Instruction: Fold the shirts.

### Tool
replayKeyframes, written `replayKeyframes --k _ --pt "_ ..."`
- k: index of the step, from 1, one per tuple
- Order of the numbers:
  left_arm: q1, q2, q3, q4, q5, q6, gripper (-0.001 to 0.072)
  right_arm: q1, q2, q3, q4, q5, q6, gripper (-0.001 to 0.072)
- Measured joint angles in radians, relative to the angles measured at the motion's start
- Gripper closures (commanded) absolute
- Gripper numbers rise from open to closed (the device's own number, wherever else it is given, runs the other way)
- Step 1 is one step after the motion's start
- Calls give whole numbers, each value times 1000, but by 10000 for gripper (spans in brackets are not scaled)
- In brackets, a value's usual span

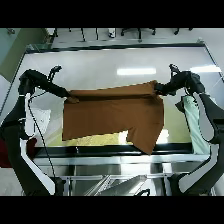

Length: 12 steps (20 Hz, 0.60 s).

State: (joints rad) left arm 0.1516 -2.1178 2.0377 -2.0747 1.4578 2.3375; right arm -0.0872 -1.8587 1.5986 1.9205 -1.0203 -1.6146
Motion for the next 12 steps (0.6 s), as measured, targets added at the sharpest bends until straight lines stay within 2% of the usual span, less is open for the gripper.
replayKeyframes --k 5,10,11,12 --pt "-9 0 0 31 31 62 693 6 0 -2 -25 -8 26 691" --pt "-33 2 0 42 0 83 683 14 0 -2 -31 -14 33 690" --pt "-36 5 0 42 -7 84 475 15 0 -2 -28 -16 33 683" --pt "-38 9 0 45 -11 84 217 16 0 -2 -27 -21 33 680"
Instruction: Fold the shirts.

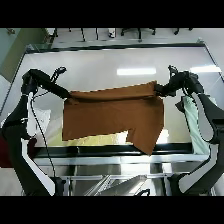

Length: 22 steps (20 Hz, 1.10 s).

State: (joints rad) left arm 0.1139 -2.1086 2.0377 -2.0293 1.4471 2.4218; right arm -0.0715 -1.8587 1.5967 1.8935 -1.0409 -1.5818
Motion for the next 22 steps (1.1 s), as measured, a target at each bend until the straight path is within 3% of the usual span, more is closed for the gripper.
replayKeyframes --k 3,4,5,6,8,9,10,12,16,19,22 --pt "-3 30 0 60 -13 -25 184 0 0 0 7 -13 5 680" --pt "-4 44 0 99 -19 -49 184 -1 1 0 7 -17 8 636" --pt "-4 61 0 157 -23 -87 185 -2 1 0 8 -19 11 488" --pt "-4 78 0 217 -26 -132 185 -3 2 1 8 -27 11 412" --pt "0 117 0 327 -19 -257 187 -5 10 3 9 -42 16 415" --pt "6 137 0 359 -1 -316 222 -6 17 3 9 -56 19 415" --pt "15 159 0 370 18 -364 287 -8 29 3 9 -71 19 415" --pt "38 200 -6 324 62 -423 287 -17 69 4 1 -112 23 416" --pt "114 332 -166 118 152 -491 286 -40 192 -32 -63 -236 22 416" --pt "185 482 -465 48 180 -509 285 -84 337 -166 -119 -303 14 416" --pt "249 629 -814 16 116 -492 284 -188 494 -338 -94 -317 11 401"
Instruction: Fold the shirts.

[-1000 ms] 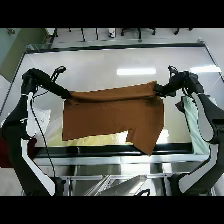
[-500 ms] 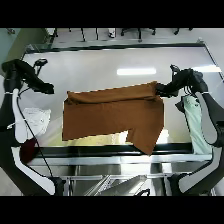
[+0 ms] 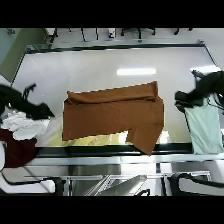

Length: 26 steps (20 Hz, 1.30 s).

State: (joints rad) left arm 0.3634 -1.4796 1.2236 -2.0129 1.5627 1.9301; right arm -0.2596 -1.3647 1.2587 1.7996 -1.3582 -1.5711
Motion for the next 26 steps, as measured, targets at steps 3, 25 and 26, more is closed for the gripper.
replayKeyframes --k 3,25,26 --pt "27 90 -265 -16 -112 19 284 -142 125 -168 122 -3 -23 144" --pt "-171 -46 -343 -151 -417 -10 693 -71 58 -665 437 221 -192 305" --pt "-175 -46 -330 -148 -412 -12 693 -58 45 -666 444 243 -192 355"
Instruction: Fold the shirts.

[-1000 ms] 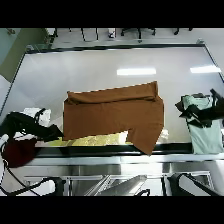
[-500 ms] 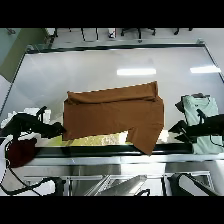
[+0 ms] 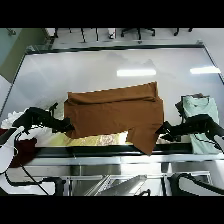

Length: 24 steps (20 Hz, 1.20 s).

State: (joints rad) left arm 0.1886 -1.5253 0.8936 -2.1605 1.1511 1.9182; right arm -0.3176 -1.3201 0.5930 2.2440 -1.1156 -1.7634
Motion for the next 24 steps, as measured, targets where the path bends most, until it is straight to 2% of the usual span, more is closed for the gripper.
replayKeyframes --k 2,4,5,9,11,15,17,19,24 --pt "-5 12 25 19 -8 -5 693 19 -19 -1 26 47 -9 371" --pt "-7 35 47 19 13 -19 693 30 -31 -2 44 79 -29 659" --pt "-8 46 58 28 26 -29 693 33 -36 -3 51 102 -42 691" --pt "-10 93 82 113 85 -87 693 35 -32 -4 70 113 -87 691" --pt "-9 115 73 185 116 -124 693 22 -7 -4 32 87 -85 691" --pt "-10 163 4 322 186 -176 693 -16 116 -6 -207 -12 51 691" --pt "-10 188 -39 382 197 -186 693 -31 202 -6 -268 -62 99 691" --pt "-10 206 -64 423 204 -192 693 -39 274 -5 -251 -82 102 691" --pt "-13 220 30 413 203 -201 692 -20 302 28 -16 8 -4 690"
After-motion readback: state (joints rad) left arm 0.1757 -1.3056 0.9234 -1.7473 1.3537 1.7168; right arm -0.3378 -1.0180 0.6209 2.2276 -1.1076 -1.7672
